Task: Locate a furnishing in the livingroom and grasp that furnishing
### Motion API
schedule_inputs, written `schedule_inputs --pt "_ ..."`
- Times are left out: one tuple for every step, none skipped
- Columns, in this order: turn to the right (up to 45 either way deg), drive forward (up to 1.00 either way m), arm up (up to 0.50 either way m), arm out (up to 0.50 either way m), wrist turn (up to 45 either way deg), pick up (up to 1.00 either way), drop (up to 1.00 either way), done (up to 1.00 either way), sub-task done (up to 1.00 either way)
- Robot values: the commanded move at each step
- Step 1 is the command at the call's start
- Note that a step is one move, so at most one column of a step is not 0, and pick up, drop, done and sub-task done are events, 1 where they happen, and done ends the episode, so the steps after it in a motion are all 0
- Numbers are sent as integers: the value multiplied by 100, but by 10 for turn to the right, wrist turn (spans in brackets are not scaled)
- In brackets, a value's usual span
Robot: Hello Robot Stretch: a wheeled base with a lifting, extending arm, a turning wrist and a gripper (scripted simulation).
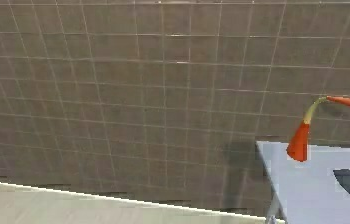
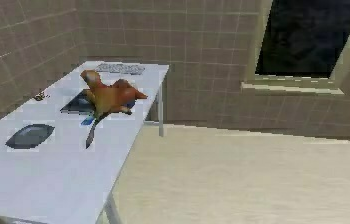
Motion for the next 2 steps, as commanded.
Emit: schedule_inputs --pt "-450 0 0 0 0 0 0 0 0" --pt "0 0 50 0 0 0 0 0 0"
